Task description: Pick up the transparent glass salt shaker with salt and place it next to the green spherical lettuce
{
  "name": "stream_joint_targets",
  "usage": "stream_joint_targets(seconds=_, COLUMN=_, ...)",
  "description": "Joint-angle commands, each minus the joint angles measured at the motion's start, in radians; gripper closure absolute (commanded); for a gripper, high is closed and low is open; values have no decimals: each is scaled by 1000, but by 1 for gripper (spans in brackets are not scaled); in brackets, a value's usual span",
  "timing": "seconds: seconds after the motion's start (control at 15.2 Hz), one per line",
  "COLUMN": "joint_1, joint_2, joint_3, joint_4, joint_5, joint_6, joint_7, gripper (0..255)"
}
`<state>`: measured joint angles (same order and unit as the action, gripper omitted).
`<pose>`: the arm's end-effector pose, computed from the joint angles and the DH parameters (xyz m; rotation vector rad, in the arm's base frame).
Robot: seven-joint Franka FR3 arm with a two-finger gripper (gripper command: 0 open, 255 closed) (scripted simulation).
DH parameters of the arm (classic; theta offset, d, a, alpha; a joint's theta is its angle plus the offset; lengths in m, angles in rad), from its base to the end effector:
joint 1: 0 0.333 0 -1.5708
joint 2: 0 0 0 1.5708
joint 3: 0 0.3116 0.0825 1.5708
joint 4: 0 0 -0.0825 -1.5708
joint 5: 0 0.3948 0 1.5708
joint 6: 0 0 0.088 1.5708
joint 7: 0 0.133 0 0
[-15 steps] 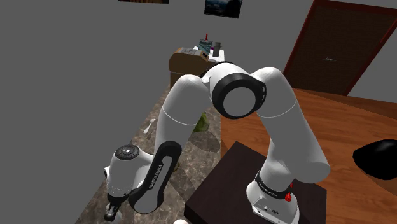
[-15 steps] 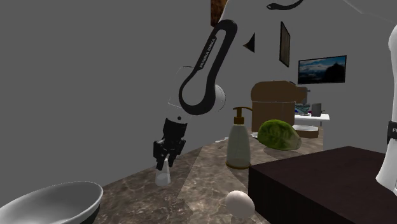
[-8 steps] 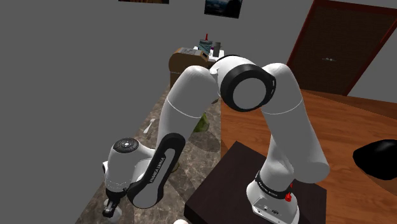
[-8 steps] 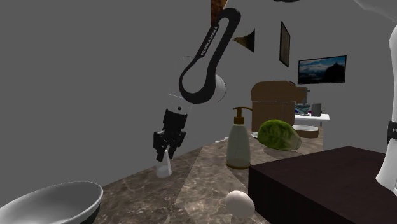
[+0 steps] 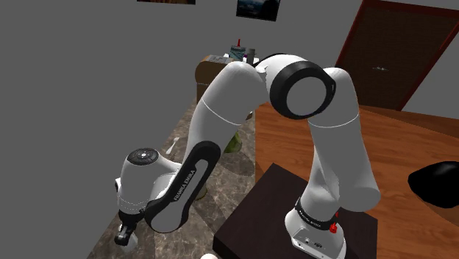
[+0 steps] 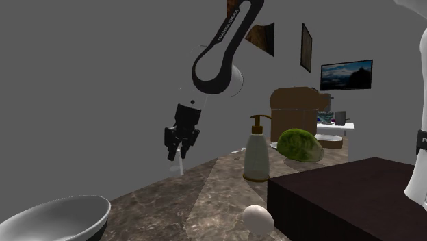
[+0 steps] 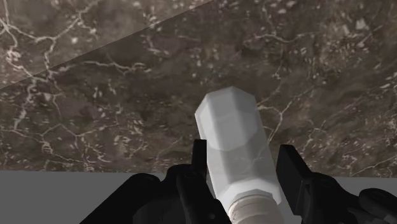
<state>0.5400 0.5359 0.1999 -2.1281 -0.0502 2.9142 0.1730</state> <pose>0.4432 0.4118 0.1455 -2.8197 -0.8317 -0.2961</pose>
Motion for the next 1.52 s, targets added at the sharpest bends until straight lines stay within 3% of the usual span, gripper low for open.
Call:
stream_joint_targets(seconds=0.0, joint_1=-8, joint_2=-25, joint_3=8, joint_4=-5, joint_5=5, joint_6=-21, joint_7=-3, gripper=255)
stream_joint_targets(seconds=1.45, joint_1=-59, joint_2=-266, joint_3=69, joint_4=-4, joint_5=74, joint_6=-259, joint_7=-35, gripper=255)
